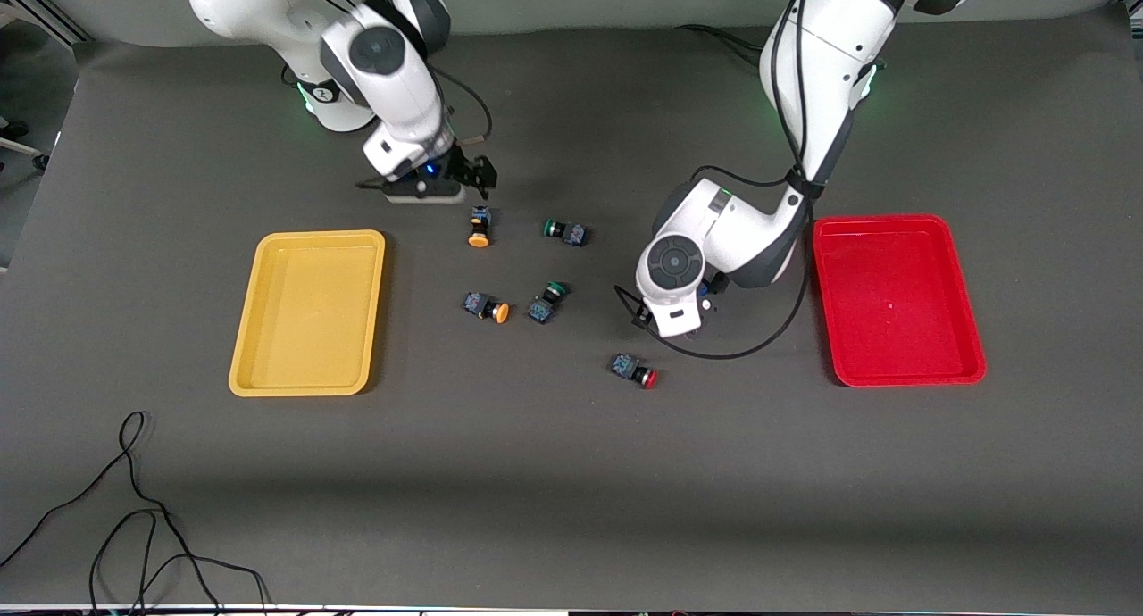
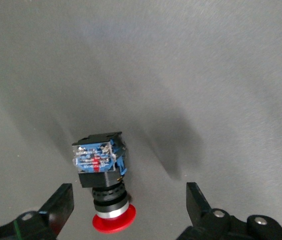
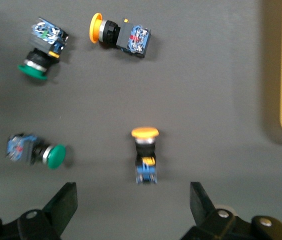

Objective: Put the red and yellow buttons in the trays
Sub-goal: 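Close the left gripper on the red button while the right gripper grasps yellow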

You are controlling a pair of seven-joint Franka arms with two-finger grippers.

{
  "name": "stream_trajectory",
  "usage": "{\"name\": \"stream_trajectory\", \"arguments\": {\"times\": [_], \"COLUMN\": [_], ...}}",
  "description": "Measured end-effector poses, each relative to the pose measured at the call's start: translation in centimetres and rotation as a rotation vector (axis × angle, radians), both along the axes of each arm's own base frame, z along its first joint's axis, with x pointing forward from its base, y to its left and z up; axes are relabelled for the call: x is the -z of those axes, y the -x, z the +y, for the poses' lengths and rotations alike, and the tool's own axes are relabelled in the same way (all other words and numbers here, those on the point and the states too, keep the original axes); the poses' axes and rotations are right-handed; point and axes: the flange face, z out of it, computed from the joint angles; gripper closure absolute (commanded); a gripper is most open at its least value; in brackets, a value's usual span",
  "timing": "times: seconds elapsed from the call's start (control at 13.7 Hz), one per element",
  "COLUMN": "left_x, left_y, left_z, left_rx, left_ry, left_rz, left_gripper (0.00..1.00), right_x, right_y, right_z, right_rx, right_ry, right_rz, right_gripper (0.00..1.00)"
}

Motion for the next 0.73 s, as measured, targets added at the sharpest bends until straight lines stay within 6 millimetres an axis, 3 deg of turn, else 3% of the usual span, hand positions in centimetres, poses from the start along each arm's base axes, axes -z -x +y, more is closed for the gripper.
{"name": "stream_trajectory", "arguments": {"times": [0.15, 0.29, 0.36, 0.44, 0.51, 0.58, 0.66, 0.73], "left_x": [0.4, 0.6, 0.5, 0.4, 0.3, 0.3, 0.4, 0.5], "left_y": [1.1, 1.9, 2.2, 2.6, 3.1, 3.7, 4.3, 4.7], "left_z": [0.7, 1.3, 1.5, 1.7, 1.8, 1.9, 2.0, 2.0], "left_rx": [-0.001, -0.003, -0.003, -0.002, -0.001, 0.002, 0.006, 0.011], "left_ry": [0.006, 0.009, 0.013, 0.020, 0.031, 0.039, 0.045, 0.046], "left_rz": [-0.019, -0.032, -0.041, -0.057, -0.075, -0.091, -0.102, -0.107], "left_gripper": [0.02, 0.13, 0.29, 0.53, 0.75, 0.96, 1.00, 1.00], "right_x": [4.2, 7.2, 8.6, 10.0, 11.2, 12.1, 12.5, 12.5], "right_y": [-0.5, -0.7, -0.7, -0.6, -0.5, -0.4, -0.4, -0.4], "right_z": [0.2, 0.1, -0.1, -0.2, -0.4, -0.5, -0.5, -0.4], "right_rx": [0.005, 0.008, 0.009, 0.009, 0.009, 0.009, 0.009, 0.009], "right_ry": [0.006, 0.009, 0.014, 0.021, 0.028, 0.035, 0.040, 0.040], "right_rz": [-0.008, -0.016, -0.015, -0.013, -0.009, -0.003, 0.001, 0.001], "right_gripper": [0.00, 0.00, 0.00, 0.00, 0.06, 0.26, 0.47, 0.61]}}
